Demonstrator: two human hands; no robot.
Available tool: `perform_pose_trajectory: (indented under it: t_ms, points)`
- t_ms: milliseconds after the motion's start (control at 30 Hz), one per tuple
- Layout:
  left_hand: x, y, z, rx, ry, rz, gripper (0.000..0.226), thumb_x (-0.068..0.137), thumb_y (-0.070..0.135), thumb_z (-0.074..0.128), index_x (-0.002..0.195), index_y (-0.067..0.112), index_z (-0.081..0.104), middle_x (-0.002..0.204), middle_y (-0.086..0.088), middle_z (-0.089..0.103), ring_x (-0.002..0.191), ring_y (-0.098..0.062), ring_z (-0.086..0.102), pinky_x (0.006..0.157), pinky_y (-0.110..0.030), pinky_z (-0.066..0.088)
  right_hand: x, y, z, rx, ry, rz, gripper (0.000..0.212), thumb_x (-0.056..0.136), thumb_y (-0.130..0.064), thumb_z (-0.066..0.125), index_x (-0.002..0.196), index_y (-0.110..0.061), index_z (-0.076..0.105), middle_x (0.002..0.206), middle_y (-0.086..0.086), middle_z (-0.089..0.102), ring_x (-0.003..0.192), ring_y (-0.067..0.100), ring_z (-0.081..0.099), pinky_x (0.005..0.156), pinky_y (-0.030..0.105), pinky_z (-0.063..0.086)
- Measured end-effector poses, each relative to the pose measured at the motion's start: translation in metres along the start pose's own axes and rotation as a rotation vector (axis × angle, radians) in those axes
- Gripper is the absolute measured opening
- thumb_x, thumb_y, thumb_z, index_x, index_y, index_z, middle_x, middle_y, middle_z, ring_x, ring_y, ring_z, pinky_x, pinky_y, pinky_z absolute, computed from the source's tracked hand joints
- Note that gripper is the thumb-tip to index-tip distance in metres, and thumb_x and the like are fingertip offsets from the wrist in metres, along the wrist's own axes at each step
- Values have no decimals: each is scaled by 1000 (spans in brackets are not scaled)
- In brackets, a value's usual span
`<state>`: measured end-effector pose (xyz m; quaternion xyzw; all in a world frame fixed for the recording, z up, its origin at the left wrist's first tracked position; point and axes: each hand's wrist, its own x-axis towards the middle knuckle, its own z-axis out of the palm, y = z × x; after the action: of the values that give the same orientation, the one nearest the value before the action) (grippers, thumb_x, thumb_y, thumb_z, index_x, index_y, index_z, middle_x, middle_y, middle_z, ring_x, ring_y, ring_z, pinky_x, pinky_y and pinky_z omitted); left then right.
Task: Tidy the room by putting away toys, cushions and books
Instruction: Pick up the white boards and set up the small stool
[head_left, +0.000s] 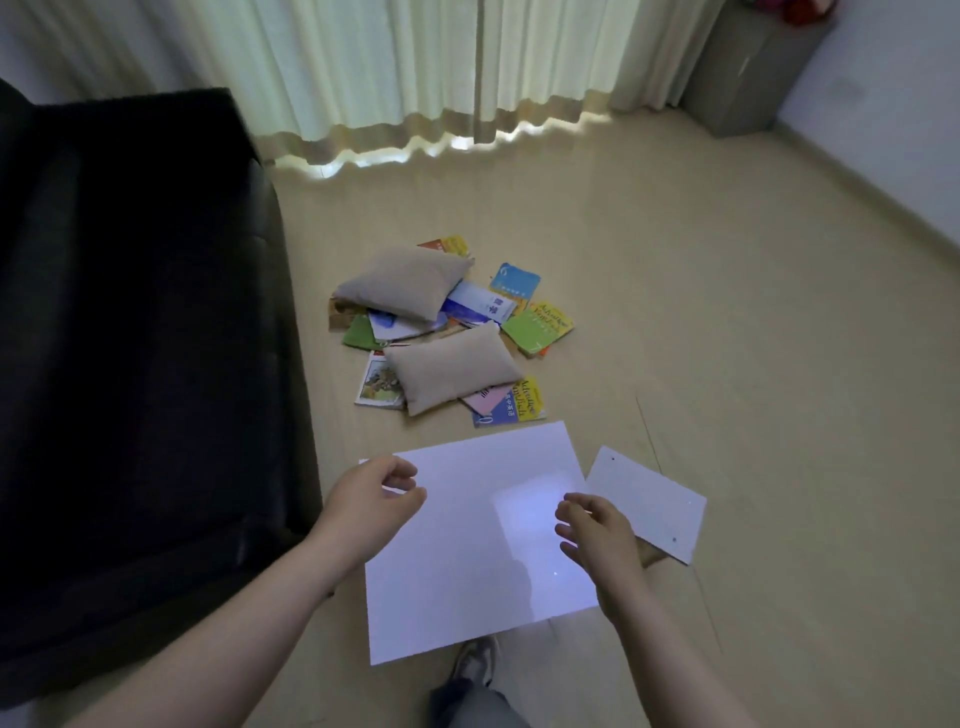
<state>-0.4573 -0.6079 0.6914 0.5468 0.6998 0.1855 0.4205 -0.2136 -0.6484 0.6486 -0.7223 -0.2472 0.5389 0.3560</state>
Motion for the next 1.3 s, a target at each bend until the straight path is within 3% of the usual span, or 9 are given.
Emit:
perform_pose_trajectory:
  t_ms: [333, 500, 600, 733, 867, 933, 1033, 1167, 1300]
  points:
    - [67, -2, 11, 180, -164, 8, 26, 86, 26, 66, 111, 22, 61, 107, 7, 61, 89, -10, 60, 64, -17, 42, 22, 21, 3, 51, 102, 144, 9, 88, -23, 58, 93, -16, 60, 87, 0, 60, 76, 18, 59, 78, 35, 52]
    - [103, -14, 30, 283, -307, 28, 23, 84, 30, 67, 105, 25, 59, 104, 10, 61, 96, -15, 60, 85, -32, 50, 21, 50, 11, 122, 206, 246, 15, 89, -22, 58, 96, -10, 63, 88, 1, 59, 76, 19, 56, 73, 31, 49]
    - [127, -21, 40, 354, -394, 65, 28, 84, 28, 68, 109, 21, 58, 107, 6, 60, 90, -15, 60, 76, -27, 48, 23, 72, 25, 148, 263, 313, 15, 89, -25, 59, 94, -12, 63, 97, -1, 62, 89, 19, 61, 84, 36, 50]
    - [156, -33, 51, 484, -516, 145, 41, 83, 30, 70, 119, 16, 57, 113, 4, 59, 95, -14, 57, 79, -24, 42, 26, 99, 52, 173, 368, 394, 16, 89, -30, 61, 92, -15, 62, 109, 0, 62, 102, 20, 60, 96, 40, 48]
    - [183, -49, 64, 591, -633, 180, 54, 81, 36, 71, 127, 15, 52, 124, 1, 55, 104, -16, 55, 85, -26, 43, 34, 129, 82, 193, 404, 498, 37, 88, -39, 61, 106, -7, 62, 107, 1, 57, 97, 18, 55, 98, 38, 47]
    - [198, -57, 72, 636, -669, 197, 64, 79, 40, 73, 132, 14, 48, 131, 0, 52, 112, -18, 54, 89, -28, 44, 41, 140, 95, 218, 429, 559, 55, 86, -44, 62, 126, -7, 56, 123, 2, 56, 112, 20, 54, 103, 43, 45]
    - [222, -71, 88, 670, -701, 197, 78, 75, 44, 76, 137, 13, 42, 139, -2, 44, 121, -21, 50, 91, -30, 44, 54, 157, 111, 275, 458, 616, 68, 89, -44, 62, 141, -6, 41, 143, 6, 45, 127, 24, 47, 105, 36, 41]
    - [243, -92, 106, 700, -736, 200, 91, 70, 47, 79, 143, 14, 34, 147, -4, 36, 128, -21, 44, 91, -28, 39, 68, 180, 129, 326, 500, 652, 86, 86, -47, 65, 149, -5, 24, 152, 10, 34, 134, 27, 41, 109, 36, 36]
    - [267, -108, 123, 715, -721, 200, 107, 67, 49, 81, 150, 13, 23, 154, -4, 25, 138, -22, 32, 106, -35, 35, 89, 198, 144, 376, 562, 684, 91, 82, -43, 71, 148, -3, 23, 149, 11, 38, 133, 28, 41, 109, 35, 36]
